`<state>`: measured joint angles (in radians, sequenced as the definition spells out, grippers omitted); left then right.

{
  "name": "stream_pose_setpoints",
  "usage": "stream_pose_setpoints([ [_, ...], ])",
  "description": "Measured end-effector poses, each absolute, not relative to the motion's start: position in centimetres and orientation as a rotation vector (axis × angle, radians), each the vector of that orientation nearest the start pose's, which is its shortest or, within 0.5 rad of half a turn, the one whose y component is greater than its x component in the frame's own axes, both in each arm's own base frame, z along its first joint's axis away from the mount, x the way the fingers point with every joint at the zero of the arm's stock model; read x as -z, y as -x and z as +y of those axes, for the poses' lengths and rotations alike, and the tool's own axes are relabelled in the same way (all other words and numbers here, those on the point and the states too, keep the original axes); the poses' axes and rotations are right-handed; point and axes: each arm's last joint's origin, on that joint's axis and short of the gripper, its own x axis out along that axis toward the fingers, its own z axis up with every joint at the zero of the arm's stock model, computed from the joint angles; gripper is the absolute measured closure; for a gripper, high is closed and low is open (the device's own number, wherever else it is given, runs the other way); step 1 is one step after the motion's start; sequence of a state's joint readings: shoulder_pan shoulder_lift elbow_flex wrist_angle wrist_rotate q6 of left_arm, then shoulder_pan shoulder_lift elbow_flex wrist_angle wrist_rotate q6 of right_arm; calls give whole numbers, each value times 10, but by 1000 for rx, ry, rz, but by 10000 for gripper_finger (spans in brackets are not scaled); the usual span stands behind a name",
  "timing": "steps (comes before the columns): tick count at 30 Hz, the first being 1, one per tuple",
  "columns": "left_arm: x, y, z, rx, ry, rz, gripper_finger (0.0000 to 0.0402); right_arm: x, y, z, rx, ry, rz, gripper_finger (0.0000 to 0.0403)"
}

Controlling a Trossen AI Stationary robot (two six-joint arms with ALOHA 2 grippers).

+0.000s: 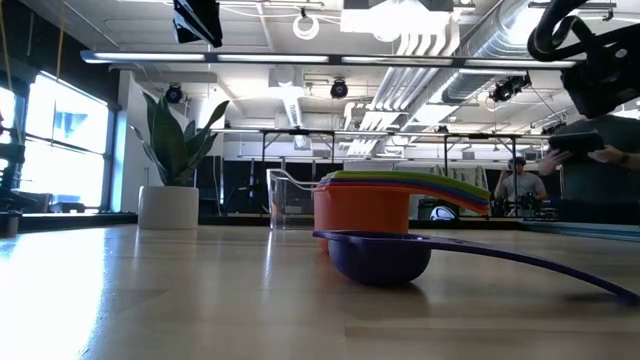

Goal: Nest measuring cups in basket
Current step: Stack the light blue measuring cup on top of the green measuring cup

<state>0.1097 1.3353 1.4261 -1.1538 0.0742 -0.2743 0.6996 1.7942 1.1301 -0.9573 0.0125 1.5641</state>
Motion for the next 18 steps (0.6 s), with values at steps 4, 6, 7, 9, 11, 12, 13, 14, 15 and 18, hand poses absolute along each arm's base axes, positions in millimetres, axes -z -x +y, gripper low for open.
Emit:
stream_pose_setpoints([
  [4,-358,-243,25,-174,339,1050,353,-164,-235,193,720,-639,1493,399],
  [6,-358,-243,25,-170,333,1050,353,-170,-238,193,713,-634,1494,400],
  [7,-358,-243,25,-169,332,1051,353,-173,-240,192,714,-626,1496,400],
  [9,-358,-243,25,-169,332,1051,353,-181,-245,189,715,-609,1493,401],
  [11,-358,-243,25,-169,332,1051,353,-188,-250,185,705,-580,1496,401],
  [12,-358,-243,25,-169,332,1051,353,-193,-254,181,702,-568,1497,401],
  [13,-358,-243,25,-169,332,1051,353,-196,-257,179,696,-559,1497,402],
  [14,-358,-243,25,-169,332,1051,353,-200,-261,175,688,-550,1494,402],
  [15,-358,-243,25,-169,332,1051,353,-204,-264,172,681,-537,1488,402],
  [18,-358,-243,25,-170,332,1051,353,-213,-276,161,644,-512,1473,402],
])
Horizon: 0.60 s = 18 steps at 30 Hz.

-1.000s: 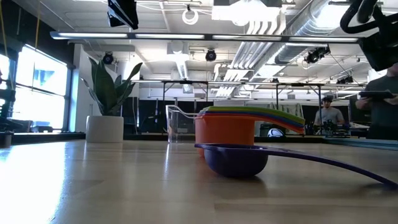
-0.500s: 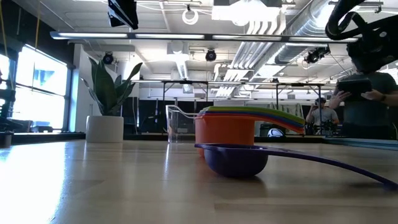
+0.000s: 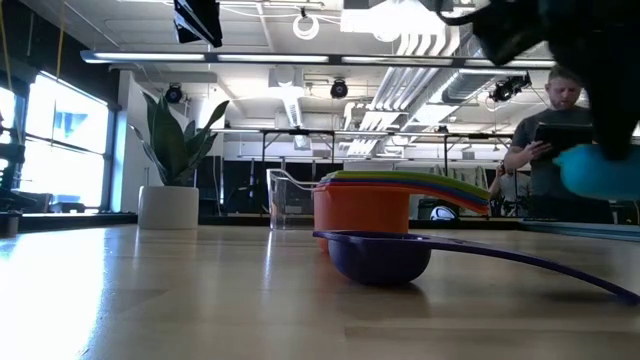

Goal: Nest measuring cups in basket
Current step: Stack the light blue measuring cup on top of the green measuring cup

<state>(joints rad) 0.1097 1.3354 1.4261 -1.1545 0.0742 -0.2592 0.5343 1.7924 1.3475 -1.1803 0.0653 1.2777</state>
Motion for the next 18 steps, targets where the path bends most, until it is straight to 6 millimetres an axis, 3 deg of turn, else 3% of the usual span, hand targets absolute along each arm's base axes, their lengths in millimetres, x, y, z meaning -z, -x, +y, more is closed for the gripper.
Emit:
stream_pose_setpoints([
  [8,-358,-243,25,-171,334,1051,353,-238,-308,127,561,-449,1383,402],
  [18,-358,-243,25,-185,358,1049,353,-286,-346,93,432,-375,1149,403],
])
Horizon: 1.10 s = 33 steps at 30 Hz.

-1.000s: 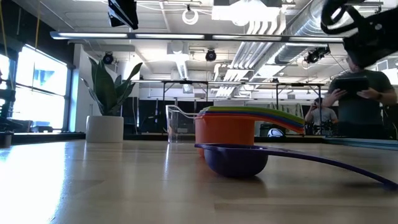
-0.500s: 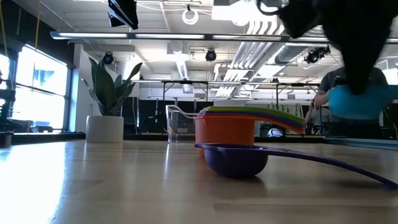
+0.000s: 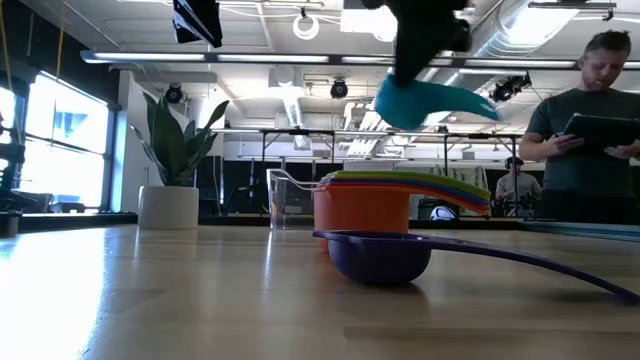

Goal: Nest measuring cups in basket
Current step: Stack the light blue measuring cup on top of the green measuring cup

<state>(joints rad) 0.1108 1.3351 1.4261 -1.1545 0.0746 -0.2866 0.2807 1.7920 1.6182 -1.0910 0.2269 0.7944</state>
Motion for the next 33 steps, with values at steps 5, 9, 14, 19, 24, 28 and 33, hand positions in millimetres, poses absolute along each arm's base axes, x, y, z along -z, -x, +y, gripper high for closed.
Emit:
stream_pose_setpoints([
  [5,-358,-243,25,-185,358,1049,353,-306,-359,83,369,-347,1041,403],
  [9,-358,-243,25,-185,358,1049,353,-318,-367,79,312,-319,969,403],
  [14,-358,-243,25,-191,368,1049,353,-322,-371,78,236,-315,945,403],
  [19,-358,-243,25,-199,381,1048,353,-311,-377,82,196,-340,995,403],
  [24,-358,-243,25,-204,390,1047,353,-291,-385,88,184,-335,1067,403],
  [28,-358,-243,25,-204,390,1047,353,-278,-389,89,180,-334,1124,403],
  [33,-358,-243,25,-204,391,1047,353,-264,-392,91,177,-333,1187,403],
])
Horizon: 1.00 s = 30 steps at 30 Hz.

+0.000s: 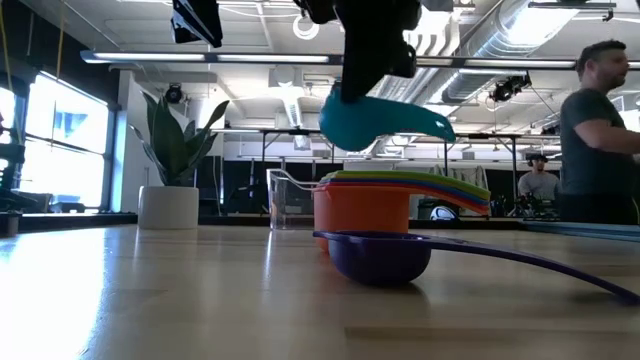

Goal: Nest measuring cups in basket
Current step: Stack the light blue measuring cup on top of the green measuring cup

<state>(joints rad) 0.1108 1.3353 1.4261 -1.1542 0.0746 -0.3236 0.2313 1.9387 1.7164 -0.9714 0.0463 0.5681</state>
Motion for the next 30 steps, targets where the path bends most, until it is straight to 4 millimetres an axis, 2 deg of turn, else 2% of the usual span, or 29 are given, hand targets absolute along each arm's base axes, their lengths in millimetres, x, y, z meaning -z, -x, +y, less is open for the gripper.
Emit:
stream_pose_setpoints([
  [10,-358,-243,25,-212,404,1046,353,-242,-397,95,163,-336,1288,403],
  [24,-358,-243,25,-213,405,1046,353,-236,-399,98,105,-316,1316,402],
  [30,-358,-243,25,-212,405,1046,353,-235,-399,97,115,-300,1313,386],
])
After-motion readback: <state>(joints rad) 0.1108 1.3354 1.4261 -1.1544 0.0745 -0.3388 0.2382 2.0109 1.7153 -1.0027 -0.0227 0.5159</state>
